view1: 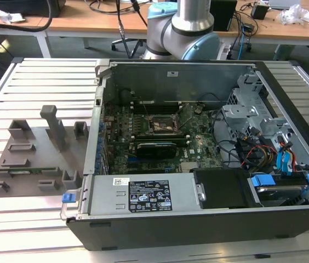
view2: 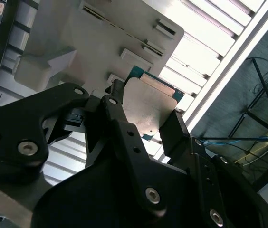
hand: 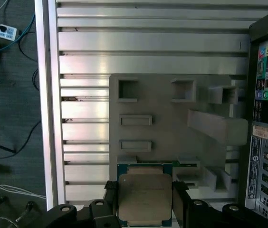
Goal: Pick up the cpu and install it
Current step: 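Pick up the cpu and move it towards the insertion slot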
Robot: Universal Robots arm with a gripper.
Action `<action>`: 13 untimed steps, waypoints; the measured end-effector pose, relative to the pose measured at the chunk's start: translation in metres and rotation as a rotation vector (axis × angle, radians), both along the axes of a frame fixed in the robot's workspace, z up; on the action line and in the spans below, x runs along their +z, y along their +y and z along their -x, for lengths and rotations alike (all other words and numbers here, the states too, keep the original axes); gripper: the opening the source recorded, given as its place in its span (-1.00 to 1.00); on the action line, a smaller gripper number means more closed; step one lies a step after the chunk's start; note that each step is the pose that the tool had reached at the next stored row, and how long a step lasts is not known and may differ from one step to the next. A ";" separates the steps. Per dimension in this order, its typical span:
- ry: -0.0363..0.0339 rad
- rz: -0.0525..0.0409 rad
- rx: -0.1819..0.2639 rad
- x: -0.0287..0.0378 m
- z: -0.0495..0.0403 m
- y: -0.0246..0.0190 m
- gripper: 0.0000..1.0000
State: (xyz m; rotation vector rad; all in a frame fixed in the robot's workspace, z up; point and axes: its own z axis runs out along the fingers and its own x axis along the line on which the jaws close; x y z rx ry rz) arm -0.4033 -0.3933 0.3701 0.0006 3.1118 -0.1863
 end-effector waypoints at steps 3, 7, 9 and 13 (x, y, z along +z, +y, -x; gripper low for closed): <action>0.0004 0.0059 0.000 0.0089 -0.0001 0.0000 0.09; 0.0008 0.0097 0.000 0.0175 -0.0001 0.0002 0.09; 0.0011 0.0120 0.000 0.0211 -0.0001 0.0002 0.09; 0.0016 0.0151 0.000 0.0295 -0.0002 0.0002 0.09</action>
